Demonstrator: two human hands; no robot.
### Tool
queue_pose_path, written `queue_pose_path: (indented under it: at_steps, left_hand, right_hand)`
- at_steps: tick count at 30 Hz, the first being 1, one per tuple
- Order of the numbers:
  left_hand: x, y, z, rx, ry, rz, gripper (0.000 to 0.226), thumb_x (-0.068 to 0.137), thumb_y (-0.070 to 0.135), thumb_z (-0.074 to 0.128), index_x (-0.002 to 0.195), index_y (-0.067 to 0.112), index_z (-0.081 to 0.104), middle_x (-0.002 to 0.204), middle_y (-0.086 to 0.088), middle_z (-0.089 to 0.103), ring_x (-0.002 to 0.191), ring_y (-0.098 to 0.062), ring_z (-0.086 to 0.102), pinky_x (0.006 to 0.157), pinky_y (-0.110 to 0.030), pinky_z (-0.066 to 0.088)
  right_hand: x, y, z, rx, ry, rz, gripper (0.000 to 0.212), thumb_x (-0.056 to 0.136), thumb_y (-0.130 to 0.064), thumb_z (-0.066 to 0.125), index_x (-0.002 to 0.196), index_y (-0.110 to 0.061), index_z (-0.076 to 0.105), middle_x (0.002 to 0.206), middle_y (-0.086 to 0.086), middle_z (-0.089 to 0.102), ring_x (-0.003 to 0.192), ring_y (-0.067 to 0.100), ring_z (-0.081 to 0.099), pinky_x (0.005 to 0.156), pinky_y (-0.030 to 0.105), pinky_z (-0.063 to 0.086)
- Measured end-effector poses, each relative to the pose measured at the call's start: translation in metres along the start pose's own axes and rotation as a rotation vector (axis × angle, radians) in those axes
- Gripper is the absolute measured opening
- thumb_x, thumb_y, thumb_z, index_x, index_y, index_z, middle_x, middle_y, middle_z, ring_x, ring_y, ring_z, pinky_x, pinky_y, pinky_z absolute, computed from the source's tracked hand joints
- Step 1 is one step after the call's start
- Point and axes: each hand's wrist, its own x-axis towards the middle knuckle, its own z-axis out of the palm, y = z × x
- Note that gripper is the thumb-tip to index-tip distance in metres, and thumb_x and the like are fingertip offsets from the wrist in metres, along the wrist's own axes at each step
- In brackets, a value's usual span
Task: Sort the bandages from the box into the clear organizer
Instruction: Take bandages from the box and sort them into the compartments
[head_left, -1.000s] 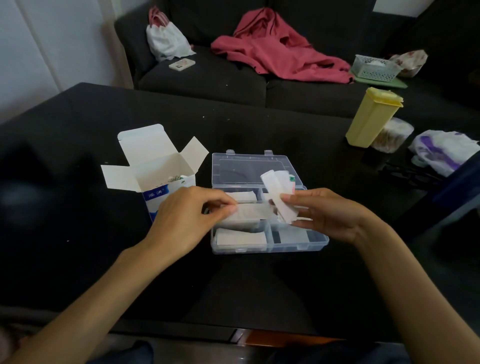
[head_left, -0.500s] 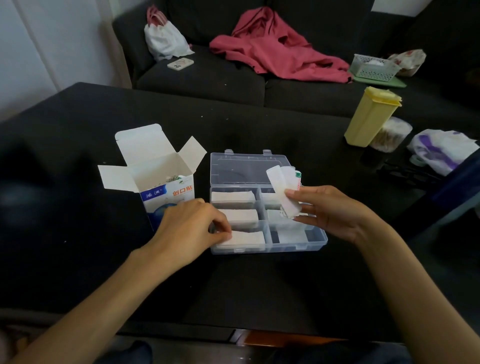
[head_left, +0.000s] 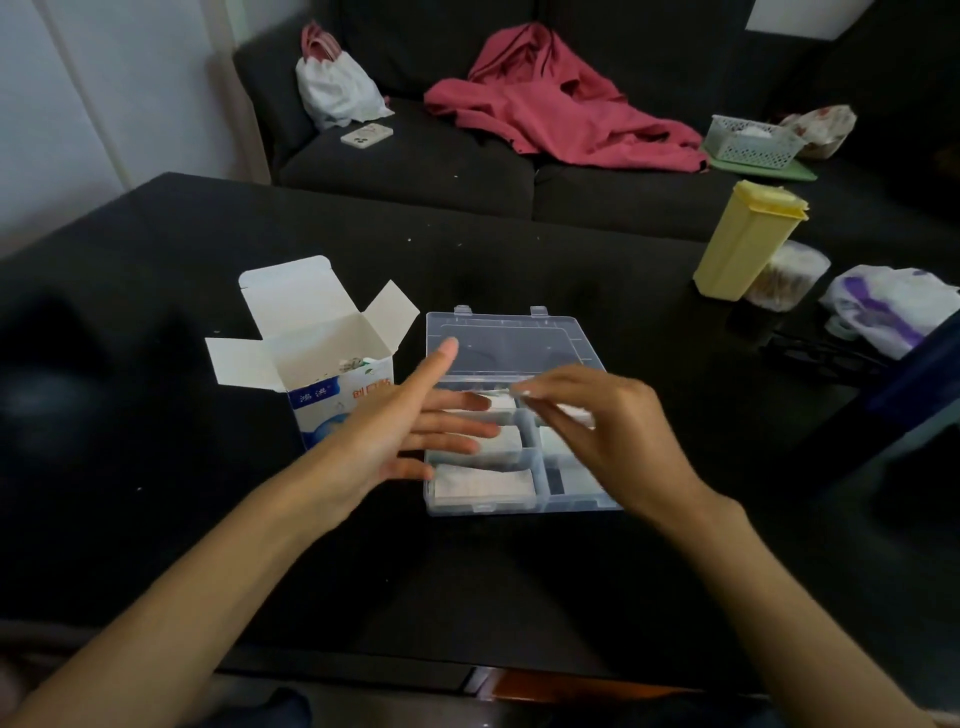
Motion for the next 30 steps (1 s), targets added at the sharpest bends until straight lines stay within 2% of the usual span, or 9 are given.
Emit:
queue_pose_path:
  at_steps: [2, 5, 8, 12, 17, 22, 25, 30]
  left_hand:
    - [0.0, -0.003, -0.004, -0.104, -0.067, -0.042, 0.049, 0.077, 0.06, 0.051, 0.103, 0.022, 0.066, 0.094, 0.003, 0.074, 0.084, -0.009, 0.071, 0.067, -0.026, 0.049]
    - [0.0, -0.009, -0.006, -0.204, -0.03, -0.026, 0.02, 0.082, 0.024, 0.066, 0.1, 0.015, 0.069, 0.089, -0.001, 0.075, 0.082, -0.011, 0.072, 0.061, -0.022, 0.056]
    - [0.002, -0.012, -0.007, -0.169, 0.009, -0.014, 0.019, 0.081, 0.009, 0.068, 0.098, 0.017, 0.07, 0.089, 0.001, 0.075, 0.082, -0.01, 0.071, 0.063, -0.022, 0.057]
    - [0.006, -0.013, -0.004, -0.162, 0.069, 0.016, 0.022, 0.081, 0.007, 0.069, 0.101, 0.017, 0.069, 0.091, 0.0, 0.074, 0.08, -0.011, 0.071, 0.062, -0.023, 0.057]
    - [0.006, -0.013, -0.004, -0.255, 0.027, 0.058, 0.027, 0.075, 0.011, 0.072, 0.1, 0.02, 0.068, 0.09, -0.001, 0.075, 0.081, -0.011, 0.071, 0.063, -0.021, 0.057]
    - [0.006, -0.015, -0.004, -0.259, 0.082, 0.13, 0.025, 0.079, 0.006, 0.069, 0.095, 0.025, 0.066, 0.083, 0.005, 0.075, 0.079, -0.006, 0.071, 0.061, -0.018, 0.056]
    - [0.007, -0.014, -0.004, -0.253, 0.092, 0.155, 0.025, 0.079, 0.007, 0.069, 0.094, 0.027, 0.066, 0.084, 0.005, 0.075, 0.079, -0.006, 0.071, 0.061, -0.018, 0.056]
    - [0.007, -0.014, -0.004, -0.278, 0.095, 0.157, 0.023, 0.077, 0.007, 0.07, 0.092, 0.025, 0.068, 0.087, 0.004, 0.075, 0.081, -0.008, 0.071, 0.063, -0.019, 0.057]
  right_hand:
    - [0.0, -0.005, 0.007, -0.146, -0.035, -0.136, 0.026, 0.081, -0.018, 0.064, 0.106, -0.013, 0.07, 0.101, 0.004, 0.071, 0.089, 0.017, 0.068, 0.078, 0.025, 0.052]
    - [0.003, -0.009, 0.011, -0.231, -0.022, -0.195, 0.032, 0.07, -0.01, 0.078, 0.101, -0.014, 0.073, 0.097, 0.007, 0.071, 0.085, 0.022, 0.068, 0.069, 0.026, 0.054]
    - [0.003, -0.008, 0.011, -0.24, -0.052, -0.206, 0.031, 0.07, -0.01, 0.079, 0.1, -0.016, 0.074, 0.097, 0.006, 0.069, 0.087, 0.021, 0.066, 0.063, 0.027, 0.054]
    - [0.003, -0.006, 0.012, -0.248, -0.079, -0.203, 0.035, 0.069, -0.008, 0.08, 0.102, -0.016, 0.073, 0.097, 0.006, 0.068, 0.085, 0.022, 0.064, 0.061, 0.028, 0.055]
    - [0.002, -0.006, 0.012, -0.301, -0.062, -0.213, 0.04, 0.064, -0.007, 0.083, 0.102, -0.015, 0.073, 0.095, 0.007, 0.068, 0.084, 0.023, 0.065, 0.058, 0.03, 0.056]
    - [0.001, -0.002, 0.017, -0.314, -0.043, -0.236, 0.04, 0.076, -0.011, 0.074, 0.115, -0.01, 0.066, 0.11, 0.011, 0.066, 0.095, 0.026, 0.063, 0.07, 0.034, 0.055]
    - [0.0, -0.001, 0.016, -0.332, -0.039, -0.235, 0.046, 0.07, -0.013, 0.08, 0.114, -0.011, 0.066, 0.107, 0.012, 0.067, 0.093, 0.026, 0.065, 0.069, 0.035, 0.056]
    - [-0.002, 0.0, 0.013, -0.324, 0.047, -0.241, 0.03, 0.073, -0.019, 0.077, 0.102, -0.014, 0.071, 0.098, 0.008, 0.069, 0.088, 0.023, 0.066, 0.068, 0.031, 0.056]
